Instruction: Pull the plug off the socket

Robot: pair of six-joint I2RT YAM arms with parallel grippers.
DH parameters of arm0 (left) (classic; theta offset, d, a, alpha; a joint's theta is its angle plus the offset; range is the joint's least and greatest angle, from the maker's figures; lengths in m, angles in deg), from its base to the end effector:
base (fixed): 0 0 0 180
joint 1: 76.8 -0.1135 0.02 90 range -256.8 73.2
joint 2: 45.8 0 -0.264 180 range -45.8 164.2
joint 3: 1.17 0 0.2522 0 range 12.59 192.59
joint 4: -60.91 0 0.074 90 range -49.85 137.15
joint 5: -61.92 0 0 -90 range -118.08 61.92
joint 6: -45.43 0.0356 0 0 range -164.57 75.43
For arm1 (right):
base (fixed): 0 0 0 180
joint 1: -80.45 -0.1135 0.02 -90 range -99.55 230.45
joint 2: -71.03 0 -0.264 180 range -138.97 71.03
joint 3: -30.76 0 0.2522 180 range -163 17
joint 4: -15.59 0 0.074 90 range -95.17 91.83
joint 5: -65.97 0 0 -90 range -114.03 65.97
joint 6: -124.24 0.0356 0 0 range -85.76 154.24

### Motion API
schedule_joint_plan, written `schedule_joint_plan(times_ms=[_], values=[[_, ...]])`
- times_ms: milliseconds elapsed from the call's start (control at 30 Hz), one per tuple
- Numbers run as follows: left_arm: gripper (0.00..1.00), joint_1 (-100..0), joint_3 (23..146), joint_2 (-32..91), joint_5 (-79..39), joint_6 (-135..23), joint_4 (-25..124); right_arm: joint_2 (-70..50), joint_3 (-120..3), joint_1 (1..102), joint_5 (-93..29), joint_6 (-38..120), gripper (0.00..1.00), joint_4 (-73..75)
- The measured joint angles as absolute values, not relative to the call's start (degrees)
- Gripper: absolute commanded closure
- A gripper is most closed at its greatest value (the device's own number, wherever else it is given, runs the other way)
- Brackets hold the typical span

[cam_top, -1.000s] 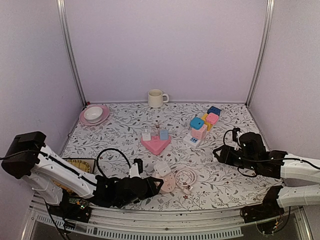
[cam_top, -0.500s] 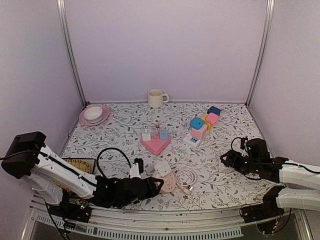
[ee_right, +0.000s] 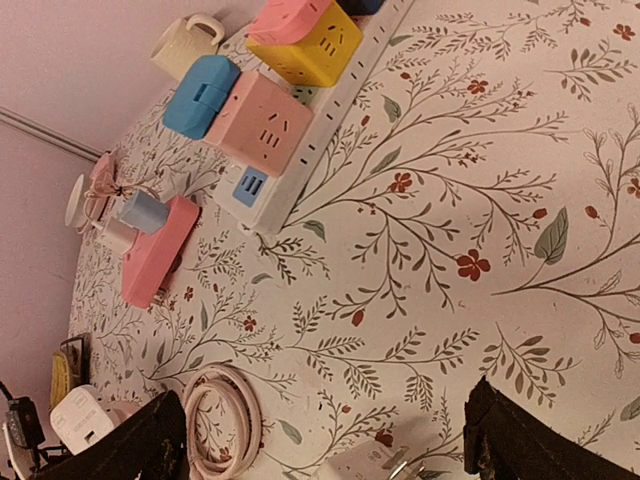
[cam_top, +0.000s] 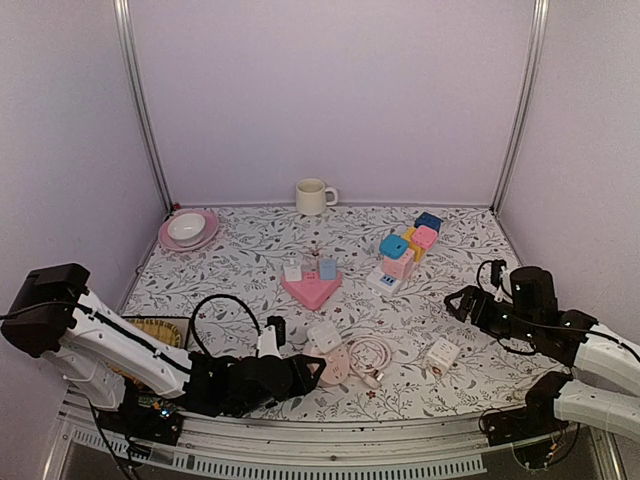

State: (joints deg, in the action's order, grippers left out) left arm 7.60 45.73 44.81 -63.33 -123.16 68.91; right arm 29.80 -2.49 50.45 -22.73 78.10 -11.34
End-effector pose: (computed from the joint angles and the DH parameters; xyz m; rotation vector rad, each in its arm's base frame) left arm 0.0486 -0.2854 0.1431 -0.2483 2.2328 -1.0202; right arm 0.1399 0.0798 0.1898 0.2870 2.2504 0.6903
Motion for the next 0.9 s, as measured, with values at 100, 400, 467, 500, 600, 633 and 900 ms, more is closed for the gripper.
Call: schedule_joint_plan(times_ms=[100,400,467,500,600,633,900], values=[[1.00,7.7,45.7,44.8,-63.4,-122.5,69.1,31.8,-3.7,49.4,-23.9,77.0,0.01,-12.4],[1.00,7.7,44.7,44.8,-63.3,-118.4,72.0,30.5,-6.4,31.6,-23.5,76.3,0.01,-11.7],[1.00,7.7,44.7,44.8,-63.3,-117.3,72.4,26.9,-8.3,25.5,-21.7,76.4,0.01,-10.3],[1.00,7.7,44.7,44.8,-63.2,-116.8,72.6,24.4,-9.7,22.5,-20.5,76.4,0.01,-9.3],[1.00,7.7,44.8,44.8,-63.0,-114.8,73.2,15.8,-13.9,14.5,-16.3,76.2,0.01,-7.1],[1.00,7.7,44.8,44.8,-63.0,-114.2,73.4,13.3,-15.3,12.5,-15.1,75.9,0.01,-6.6],[1.00,8.1,45.1,44.8,-62.1,-109.8,74.4,-5.5,-28.2,2.5,-6.6,71.9,0.01,-3.8]])
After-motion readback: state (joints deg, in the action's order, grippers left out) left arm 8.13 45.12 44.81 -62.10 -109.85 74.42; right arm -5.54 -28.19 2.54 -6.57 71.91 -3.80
